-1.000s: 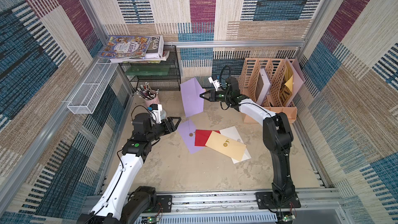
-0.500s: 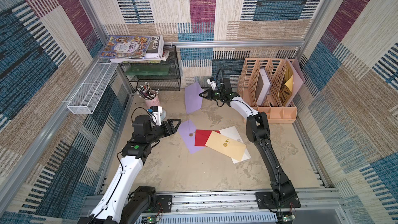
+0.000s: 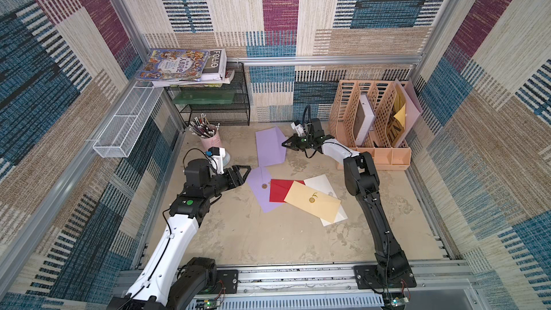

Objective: Open the envelope
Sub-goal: Place the envelope at the center of the board.

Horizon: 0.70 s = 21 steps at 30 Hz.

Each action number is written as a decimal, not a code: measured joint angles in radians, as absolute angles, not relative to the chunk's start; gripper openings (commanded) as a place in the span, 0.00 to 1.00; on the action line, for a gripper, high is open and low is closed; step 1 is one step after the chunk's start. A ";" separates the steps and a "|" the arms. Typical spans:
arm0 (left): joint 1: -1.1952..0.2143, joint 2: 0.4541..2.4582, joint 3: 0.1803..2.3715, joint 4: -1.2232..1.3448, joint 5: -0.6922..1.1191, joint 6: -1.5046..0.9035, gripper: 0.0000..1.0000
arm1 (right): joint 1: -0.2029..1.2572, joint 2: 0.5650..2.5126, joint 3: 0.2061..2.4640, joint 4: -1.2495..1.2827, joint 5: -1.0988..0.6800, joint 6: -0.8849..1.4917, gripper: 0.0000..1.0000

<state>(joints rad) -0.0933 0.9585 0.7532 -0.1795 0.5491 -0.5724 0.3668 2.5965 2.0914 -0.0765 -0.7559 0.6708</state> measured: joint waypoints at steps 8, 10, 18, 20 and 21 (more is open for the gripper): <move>-0.093 0.977 0.751 -0.170 0.556 -0.575 0.69 | 0.342 2.576 2.042 -0.081 -0.756 0.637 0.04; -0.093 0.976 0.751 -0.168 0.557 -0.577 0.69 | 0.342 2.578 2.042 -0.079 -0.757 0.638 0.03; -0.093 0.974 0.748 -0.157 0.557 -0.577 0.69 | 0.345 2.625 2.058 -0.013 -0.771 0.716 0.07; -0.093 0.974 0.748 -0.157 0.557 -0.577 0.69 | 0.347 2.631 2.069 -0.006 -0.771 0.735 0.08; -0.093 0.974 0.748 -0.157 0.557 -0.577 0.69 | 0.348 2.633 2.074 0.002 -0.771 0.742 0.10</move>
